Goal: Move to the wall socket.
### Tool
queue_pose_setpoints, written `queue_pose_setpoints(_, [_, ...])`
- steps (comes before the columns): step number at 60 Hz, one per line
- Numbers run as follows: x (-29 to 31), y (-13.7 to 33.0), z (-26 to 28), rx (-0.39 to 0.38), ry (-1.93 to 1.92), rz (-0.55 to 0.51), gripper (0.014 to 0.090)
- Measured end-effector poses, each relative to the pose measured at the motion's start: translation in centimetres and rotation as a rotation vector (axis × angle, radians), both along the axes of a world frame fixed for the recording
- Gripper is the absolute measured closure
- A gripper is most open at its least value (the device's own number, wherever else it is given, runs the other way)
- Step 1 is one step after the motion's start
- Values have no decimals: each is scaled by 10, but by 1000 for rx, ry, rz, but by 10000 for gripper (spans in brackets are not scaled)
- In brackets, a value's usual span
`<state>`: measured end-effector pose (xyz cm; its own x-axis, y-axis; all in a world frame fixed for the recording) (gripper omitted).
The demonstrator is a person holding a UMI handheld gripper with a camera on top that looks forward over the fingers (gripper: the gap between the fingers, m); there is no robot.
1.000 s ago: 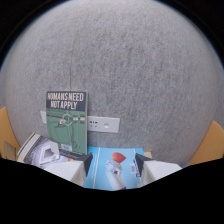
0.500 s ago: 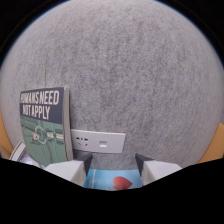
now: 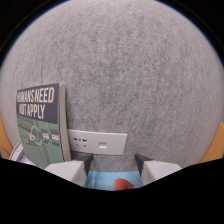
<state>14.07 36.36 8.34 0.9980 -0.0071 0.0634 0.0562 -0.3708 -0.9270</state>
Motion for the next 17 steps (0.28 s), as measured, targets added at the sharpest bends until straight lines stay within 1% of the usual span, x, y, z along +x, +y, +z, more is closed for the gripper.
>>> queue_pose_setpoints(17, [-1,0,-1,-7,10,-4,193])
